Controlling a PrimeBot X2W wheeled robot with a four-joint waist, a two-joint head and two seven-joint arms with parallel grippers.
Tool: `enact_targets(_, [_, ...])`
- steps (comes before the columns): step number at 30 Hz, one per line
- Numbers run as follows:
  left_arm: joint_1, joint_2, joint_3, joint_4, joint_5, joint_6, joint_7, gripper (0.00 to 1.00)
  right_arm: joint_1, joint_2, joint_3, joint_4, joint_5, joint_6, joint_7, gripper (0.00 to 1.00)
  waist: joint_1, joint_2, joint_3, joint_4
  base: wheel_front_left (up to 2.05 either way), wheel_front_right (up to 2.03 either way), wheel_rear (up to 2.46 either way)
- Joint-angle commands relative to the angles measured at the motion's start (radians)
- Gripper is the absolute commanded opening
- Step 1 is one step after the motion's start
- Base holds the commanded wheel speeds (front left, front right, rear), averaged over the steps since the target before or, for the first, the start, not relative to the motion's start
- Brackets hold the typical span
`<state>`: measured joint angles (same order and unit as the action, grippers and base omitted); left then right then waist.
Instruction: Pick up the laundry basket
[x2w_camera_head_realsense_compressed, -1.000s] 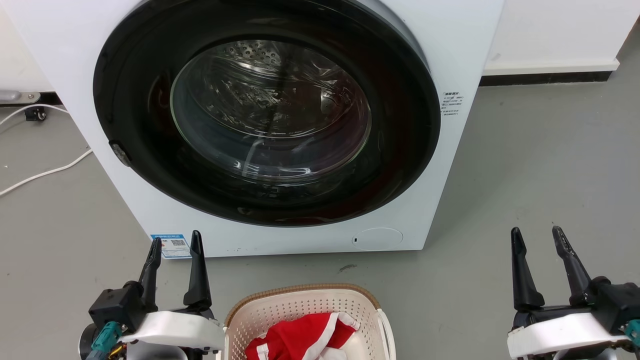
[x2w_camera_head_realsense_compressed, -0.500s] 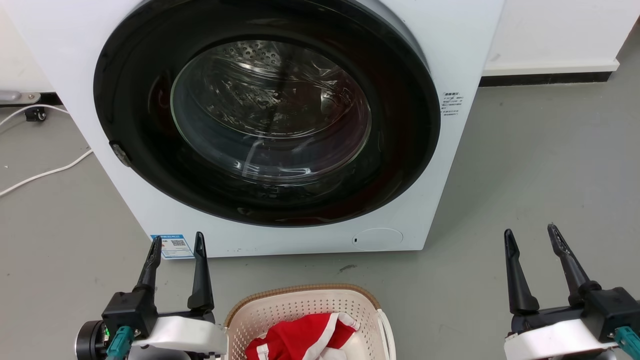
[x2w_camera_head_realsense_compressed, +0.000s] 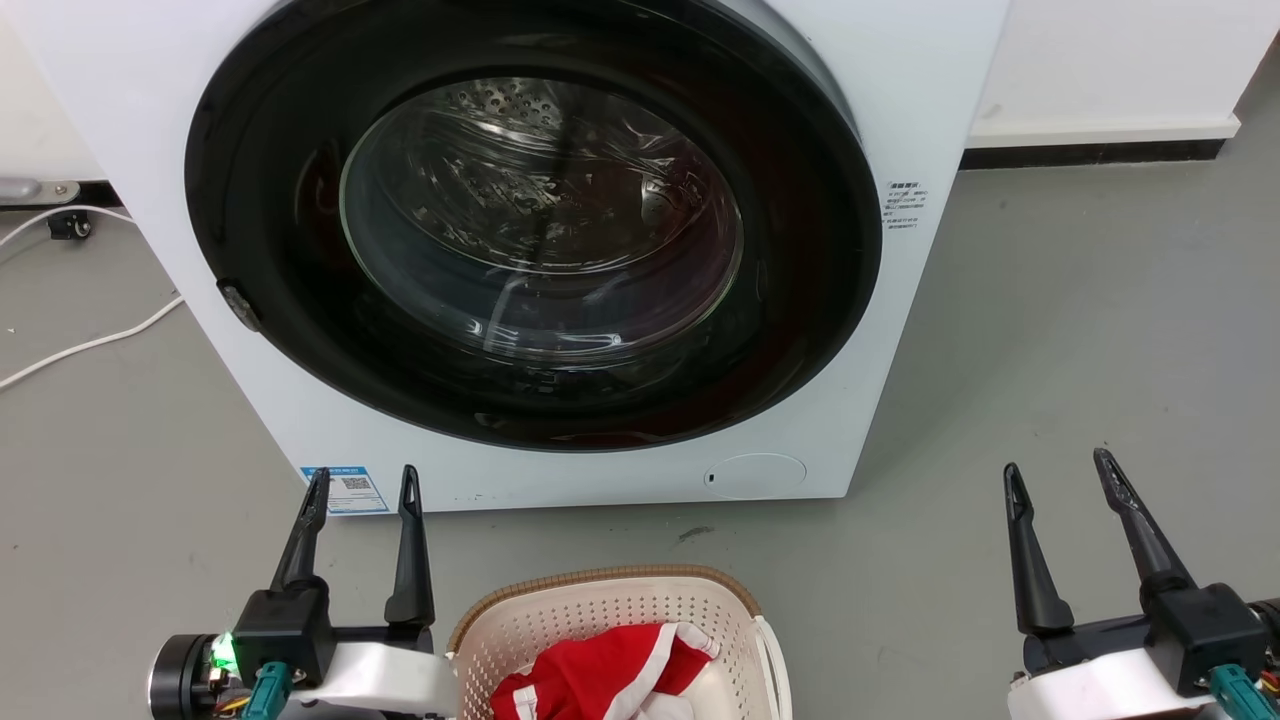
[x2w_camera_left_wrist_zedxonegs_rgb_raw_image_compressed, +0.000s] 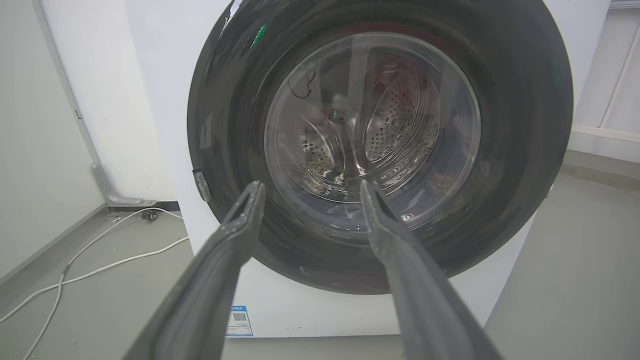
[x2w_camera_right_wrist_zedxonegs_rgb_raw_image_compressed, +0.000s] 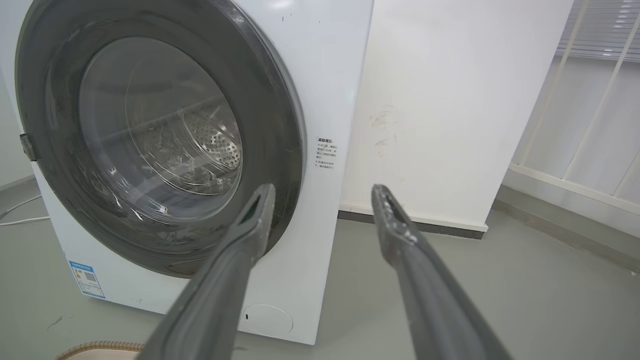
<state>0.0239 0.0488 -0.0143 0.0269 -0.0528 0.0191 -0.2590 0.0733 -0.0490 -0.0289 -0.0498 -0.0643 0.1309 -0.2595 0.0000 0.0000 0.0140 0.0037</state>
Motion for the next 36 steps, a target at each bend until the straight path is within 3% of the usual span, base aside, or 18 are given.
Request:
enact_targets(1, [0.011,0.003,0.0,-0.006,0.02,0.007,-0.008,1.0,0.016,-0.002,0.001,-0.007,-0.021,0.0,-0.007,1.0,0.0,0.0,0.0,0.0,0.0,0.0,0.0])
enact_targets(26, [0.006,0.002,0.014,0.016,0.02,0.007,-0.007,1.0,0.003,-0.002,0.002,0.01,0.011,0.0,-0.006,1.0,0.0,0.0,0.011,-0.002,0.0,0.0,0.0])
enact_targets(36, [-0.052,0.005,0.047,0.132,0.023,-0.013,-0.007,1.0,-0.059,-0.002,0.085,0.136,-0.001,0.0,-0.006,1.0,0.0,0.0,0.08,0.006,0.0,0.0,0.0])
